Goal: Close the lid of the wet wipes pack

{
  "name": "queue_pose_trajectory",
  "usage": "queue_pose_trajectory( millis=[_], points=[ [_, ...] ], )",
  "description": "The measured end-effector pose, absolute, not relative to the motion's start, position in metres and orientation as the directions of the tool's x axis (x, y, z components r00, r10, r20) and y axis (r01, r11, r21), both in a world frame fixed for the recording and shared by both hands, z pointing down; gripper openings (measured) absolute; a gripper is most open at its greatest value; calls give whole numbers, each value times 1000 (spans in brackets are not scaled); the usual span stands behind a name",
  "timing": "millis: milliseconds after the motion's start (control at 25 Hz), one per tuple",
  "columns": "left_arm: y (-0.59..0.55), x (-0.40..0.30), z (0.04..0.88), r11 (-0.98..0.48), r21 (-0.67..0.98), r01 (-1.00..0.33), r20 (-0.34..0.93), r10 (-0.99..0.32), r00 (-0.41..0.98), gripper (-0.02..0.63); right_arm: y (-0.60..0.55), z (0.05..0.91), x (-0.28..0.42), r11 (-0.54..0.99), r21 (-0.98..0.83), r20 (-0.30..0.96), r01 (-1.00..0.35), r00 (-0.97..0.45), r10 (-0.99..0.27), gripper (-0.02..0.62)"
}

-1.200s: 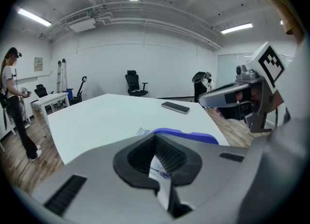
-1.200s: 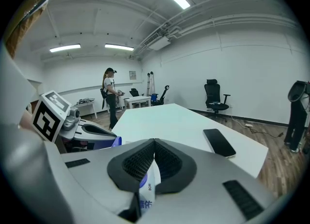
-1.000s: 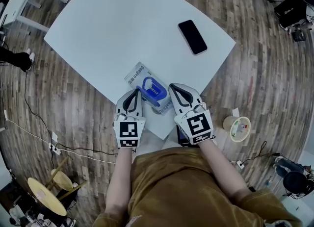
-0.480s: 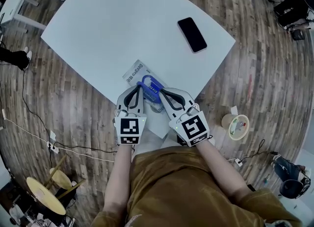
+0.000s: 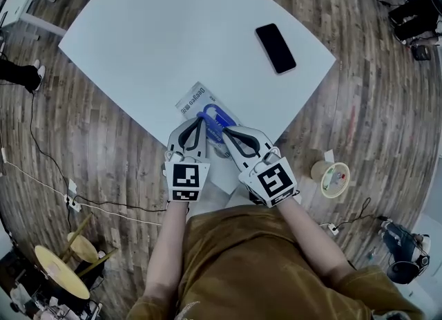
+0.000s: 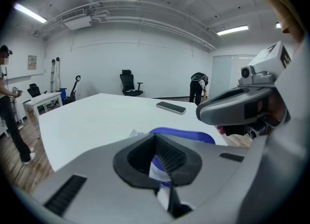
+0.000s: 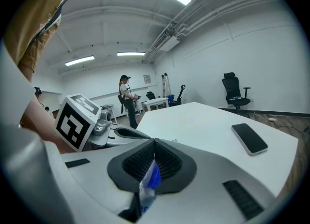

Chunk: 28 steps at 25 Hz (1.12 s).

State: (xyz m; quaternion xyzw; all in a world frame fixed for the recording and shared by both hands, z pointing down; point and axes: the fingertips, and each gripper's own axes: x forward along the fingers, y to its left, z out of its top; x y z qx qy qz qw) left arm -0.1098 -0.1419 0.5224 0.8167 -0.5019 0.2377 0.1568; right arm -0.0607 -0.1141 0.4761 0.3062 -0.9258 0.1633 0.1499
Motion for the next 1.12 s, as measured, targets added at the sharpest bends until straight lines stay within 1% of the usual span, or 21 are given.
queue_pose_trajectory(
  millis=[240,560,800,1120],
  points=[
    [-143,-108,525,-451,26,-892,546,-741,391,6,-112,484,-65,774,-192,388,-603,-771,-505,8],
    [-145,-111,526,-451,33,-892,547,-739,394,6,-116,494,-59,753,-180,422,-633,-741,-522,8],
    [-145,-109,528,-457,42,-888,550,-732,403,6,-114,494,-61,760,-174,419,-627,-745,-519,9],
    [-146,-108,530,-468,50,-882,551,-723,416,6,-115,508,-54,738,-163,463,-655,-712,-529,8]
  ],
)
